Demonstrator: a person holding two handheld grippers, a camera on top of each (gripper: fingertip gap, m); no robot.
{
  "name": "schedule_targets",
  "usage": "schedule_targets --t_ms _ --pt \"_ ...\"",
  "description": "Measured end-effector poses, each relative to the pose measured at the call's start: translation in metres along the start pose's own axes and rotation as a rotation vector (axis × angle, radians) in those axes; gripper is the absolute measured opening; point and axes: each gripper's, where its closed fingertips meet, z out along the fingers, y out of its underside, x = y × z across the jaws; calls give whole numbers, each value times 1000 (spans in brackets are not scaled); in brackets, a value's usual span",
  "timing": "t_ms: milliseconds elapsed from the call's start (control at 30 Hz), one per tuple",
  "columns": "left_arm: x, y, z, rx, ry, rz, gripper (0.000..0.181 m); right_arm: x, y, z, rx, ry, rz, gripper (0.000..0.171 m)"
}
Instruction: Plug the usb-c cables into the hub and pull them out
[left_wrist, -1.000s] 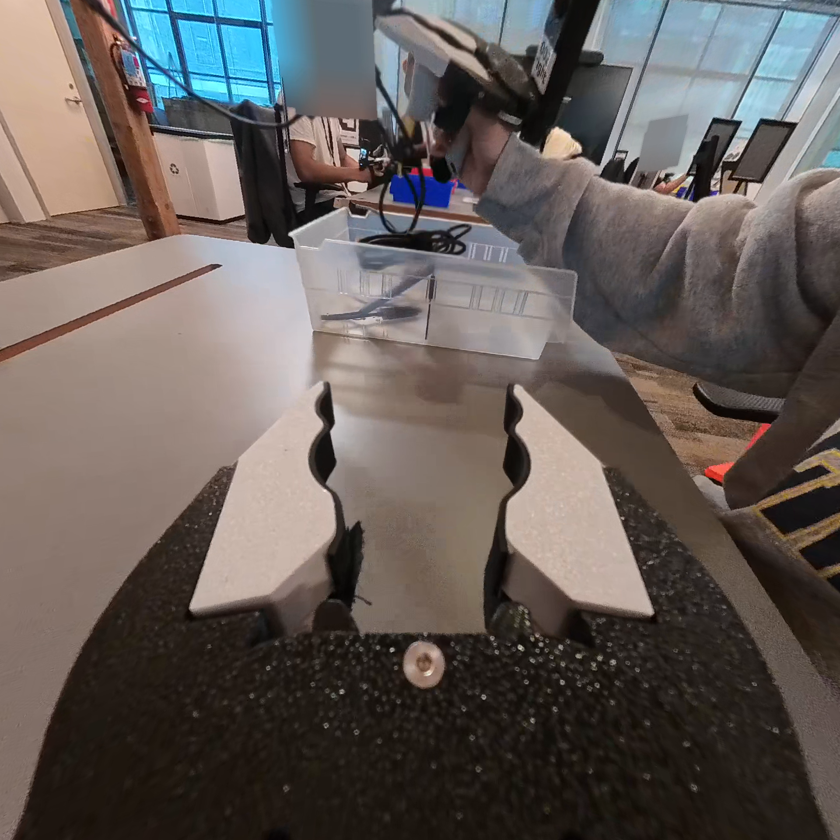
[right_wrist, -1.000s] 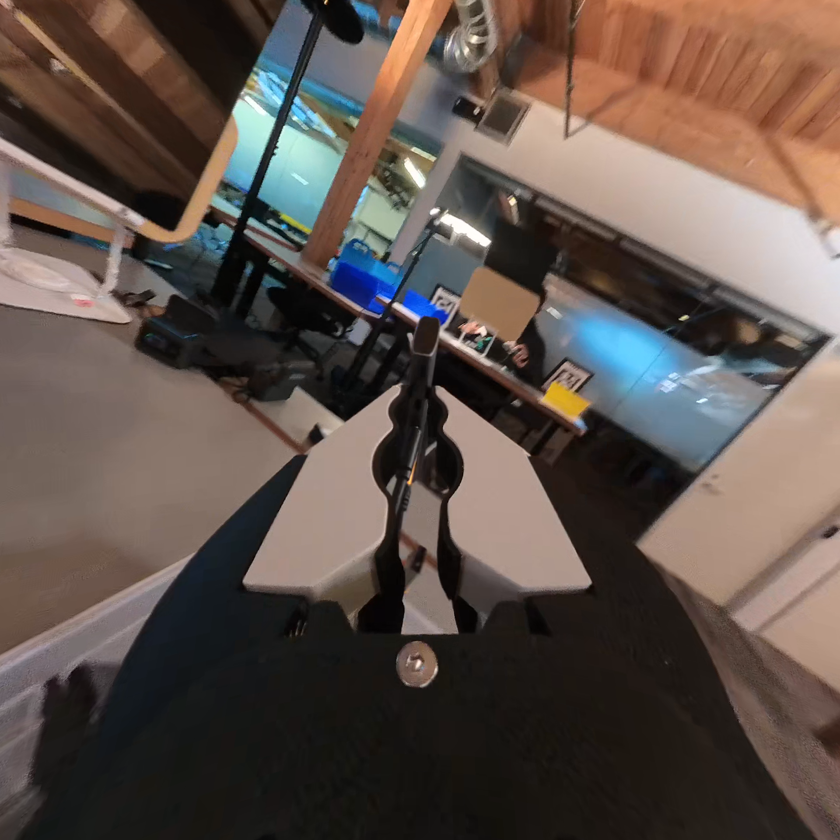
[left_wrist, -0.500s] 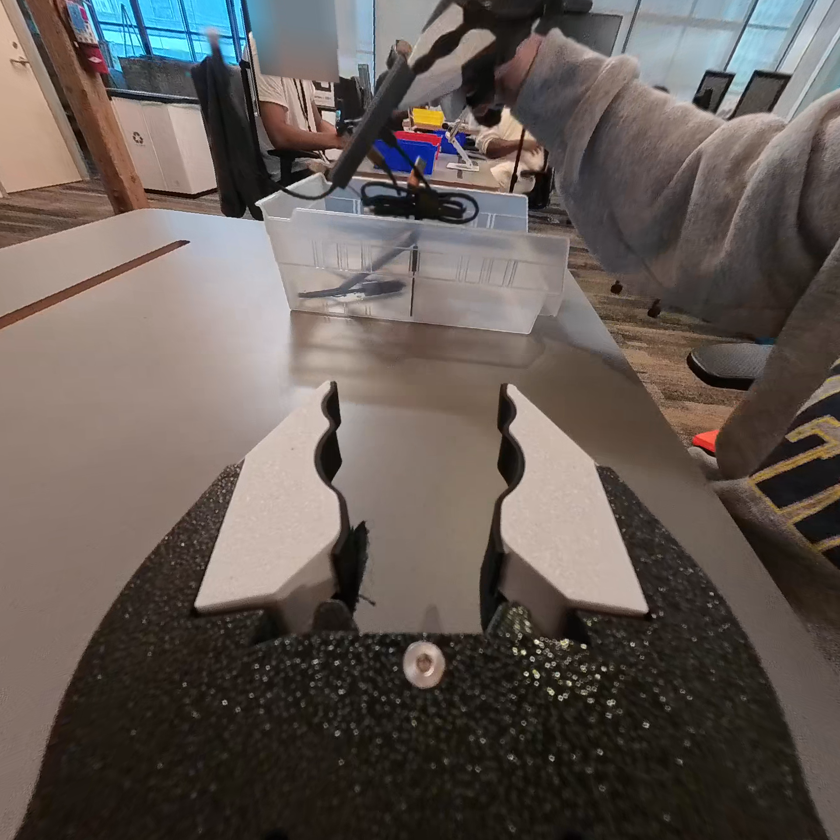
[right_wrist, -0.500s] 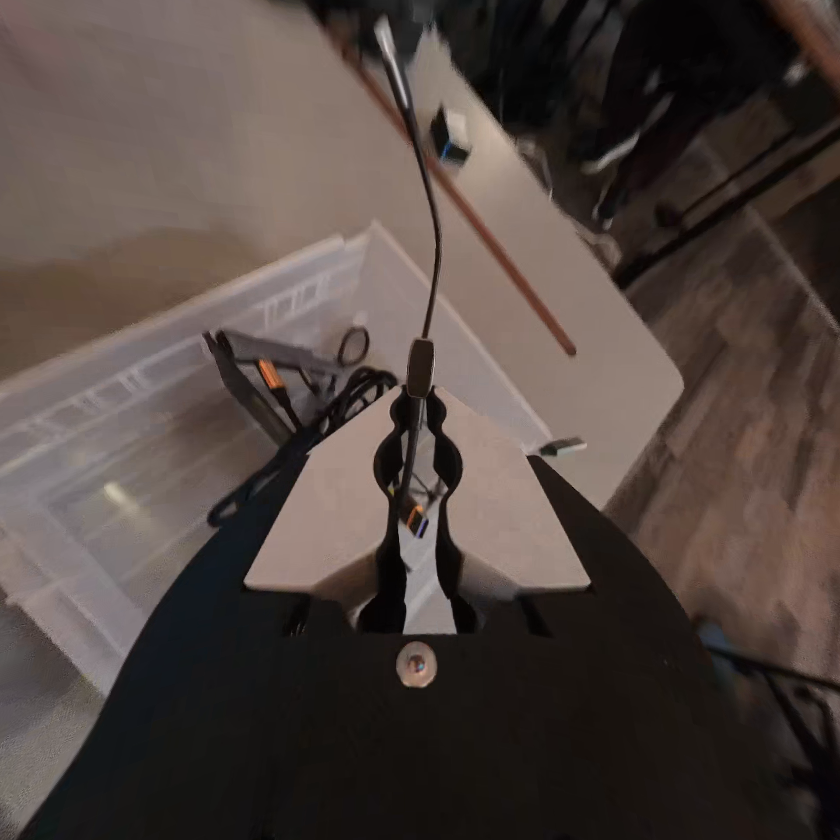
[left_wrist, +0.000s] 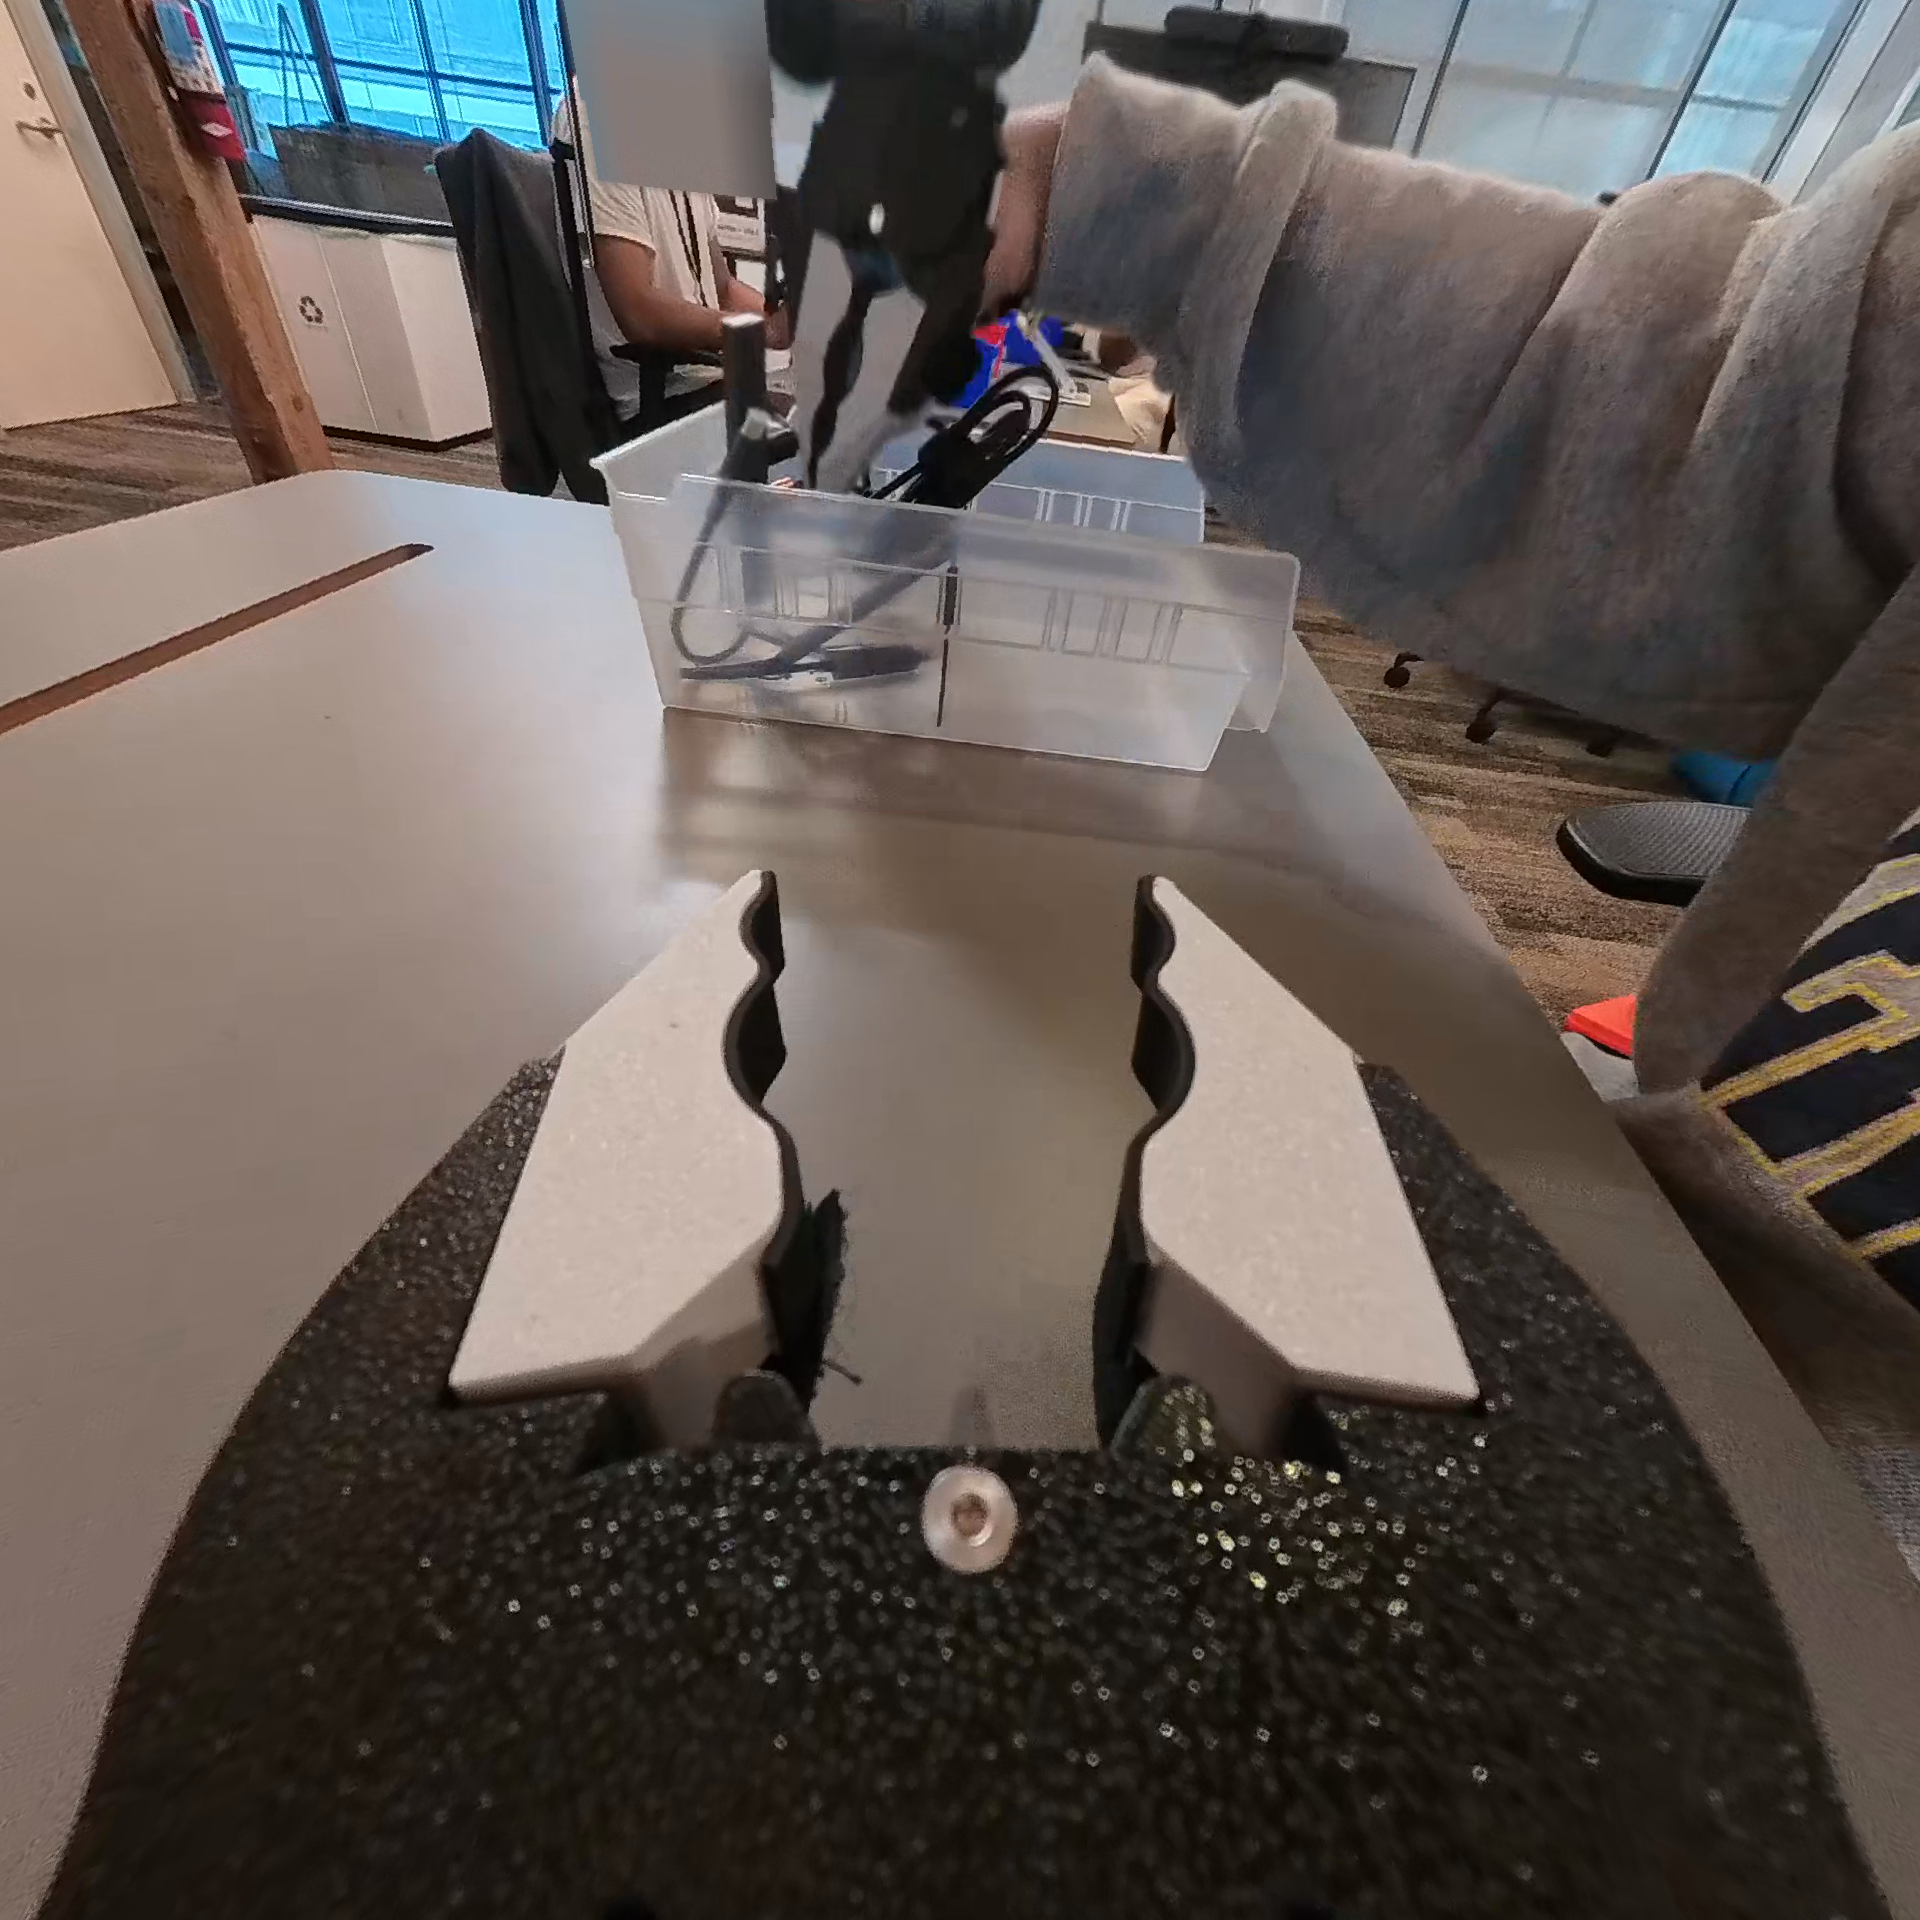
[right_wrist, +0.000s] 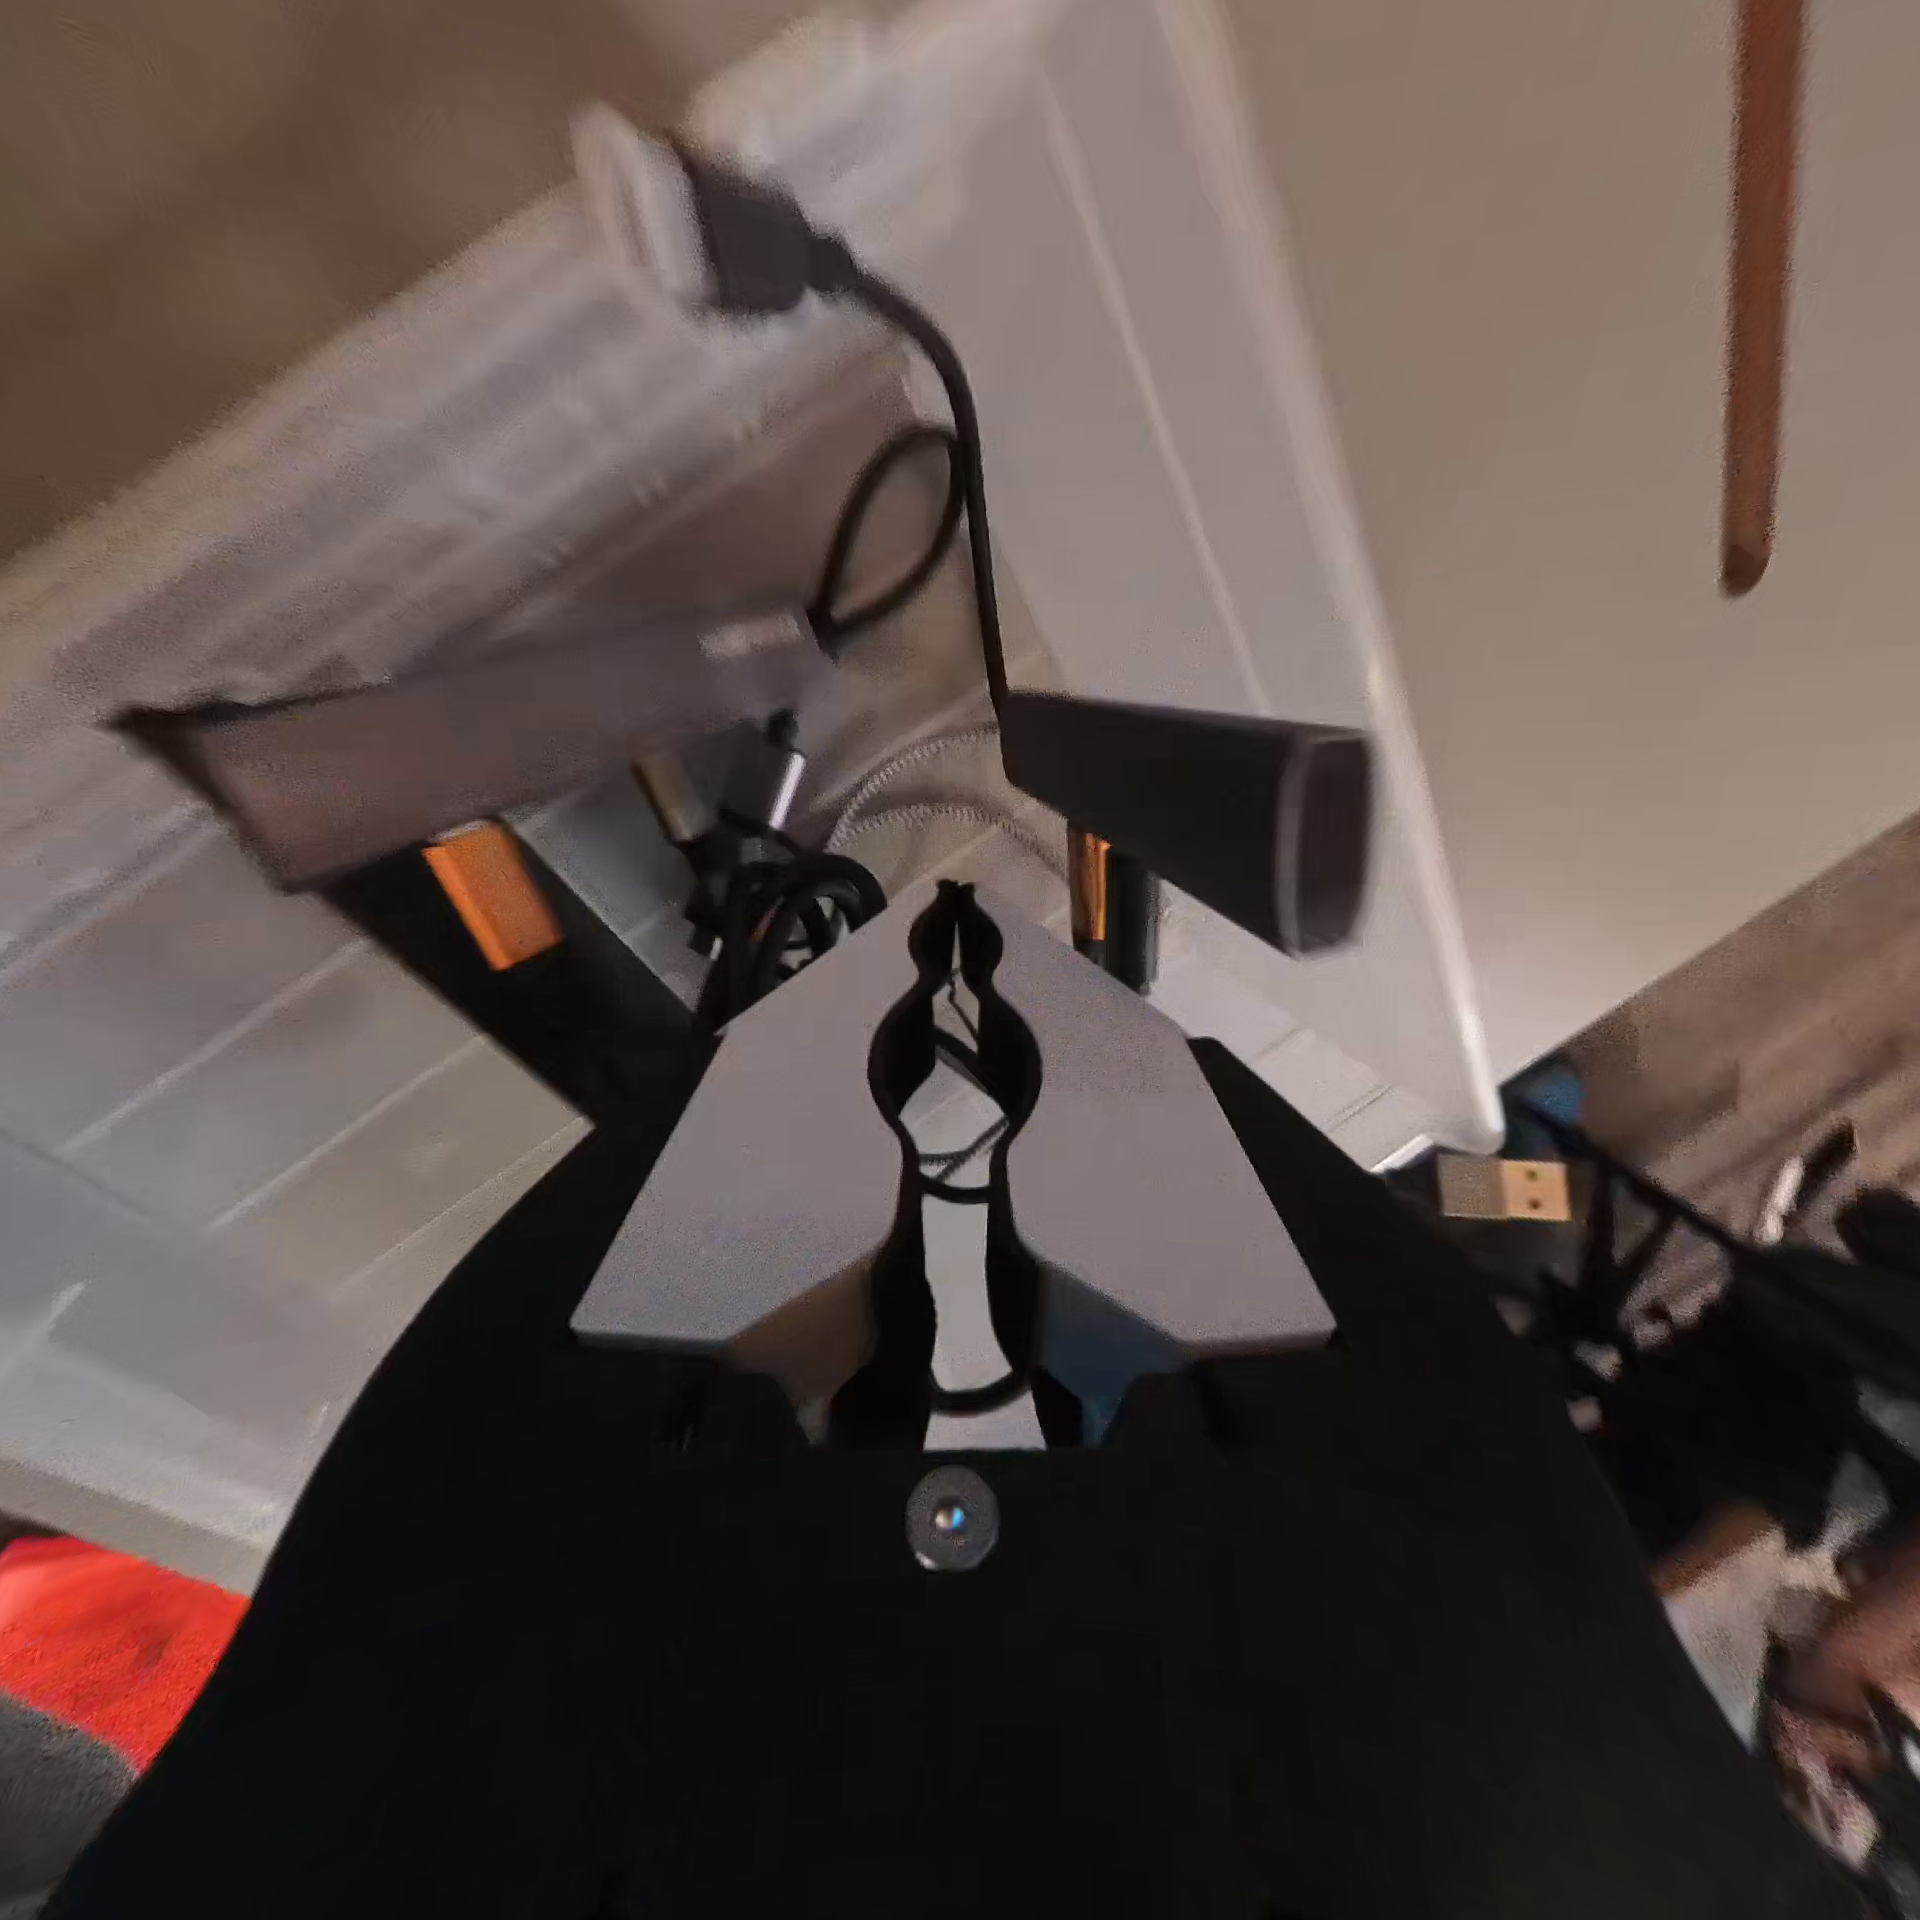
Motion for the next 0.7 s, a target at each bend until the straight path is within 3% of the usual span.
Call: schedule_targets --t_ms 67,133,300,400,467,567,700 --pt "0 -1 0 3 -1 -1 67 2 7 12 -16 29 40 0" --pt "-1 -1 -1 6 -6 0 69 3 -7 0 149 54 121 2" --pt "-9 -3 -2 16 -62 17 80 12 -22 -86 588 294 267 46" --pt "-16 -5 -3 20 -119 39 85 7 4 -138 717 535 333 52" --pt "-17 -5 -3 18 -137 87 75 -11 32 -147 705 550 403 58" --pt "-18 -2 -3 -6 -178 175 74 -31 83 -137 628 566 530 64" --pt "-24 6 1 -68 -228 214 92 -40 149 -107 501 625 693 65"
